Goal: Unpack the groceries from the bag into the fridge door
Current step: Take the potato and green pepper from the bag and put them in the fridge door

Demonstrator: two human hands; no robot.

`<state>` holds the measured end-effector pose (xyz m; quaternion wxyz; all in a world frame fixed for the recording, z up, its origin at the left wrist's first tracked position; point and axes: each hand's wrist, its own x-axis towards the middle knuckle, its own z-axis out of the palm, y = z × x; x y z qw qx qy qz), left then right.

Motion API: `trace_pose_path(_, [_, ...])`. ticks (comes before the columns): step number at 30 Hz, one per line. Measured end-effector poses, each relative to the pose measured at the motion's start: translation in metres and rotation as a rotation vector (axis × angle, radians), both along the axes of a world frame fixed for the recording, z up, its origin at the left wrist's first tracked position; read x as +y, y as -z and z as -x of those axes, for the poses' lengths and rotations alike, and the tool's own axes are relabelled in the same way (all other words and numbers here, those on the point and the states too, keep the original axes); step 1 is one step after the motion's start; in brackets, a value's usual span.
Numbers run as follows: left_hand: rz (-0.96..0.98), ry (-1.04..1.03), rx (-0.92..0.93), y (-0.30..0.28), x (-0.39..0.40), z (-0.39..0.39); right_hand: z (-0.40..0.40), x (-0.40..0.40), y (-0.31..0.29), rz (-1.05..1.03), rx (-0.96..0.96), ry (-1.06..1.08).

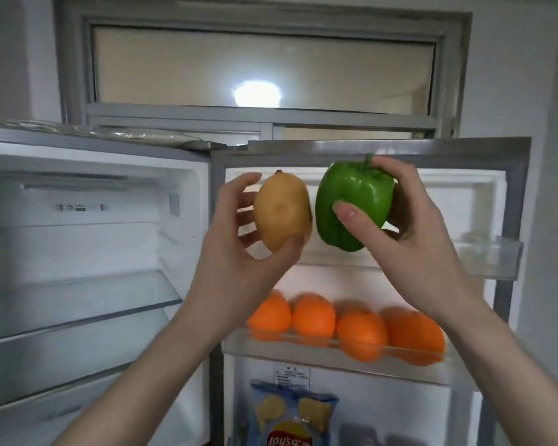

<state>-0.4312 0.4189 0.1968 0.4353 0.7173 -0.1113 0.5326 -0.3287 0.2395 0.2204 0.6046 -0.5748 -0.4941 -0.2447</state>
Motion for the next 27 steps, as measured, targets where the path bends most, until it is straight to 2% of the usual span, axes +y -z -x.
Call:
trace_pose_path(5, [-0.025, -0.039, -0.004, -0.030, 0.020, -0.012, -0.026, 0.028, -0.032, 0.035, -0.052, 0.024])
trace_pose_path(12, [0.000, -0.060, 0.074, -0.056, 0.060, -0.033, -0.049, 0.051, -0.044, 0.084, 0.000, 0.105])
trace_pose_path(19, [-0.090, -0.098, 0.297, -0.049, 0.094, -0.053, -0.055, 0.058, -0.037, 0.283, 0.069, 0.229])
trace_pose_path(27, [-0.173, -0.050, 0.400, -0.039, 0.100, -0.067, -0.062, 0.066, -0.036, 0.475, 0.056, 0.359])
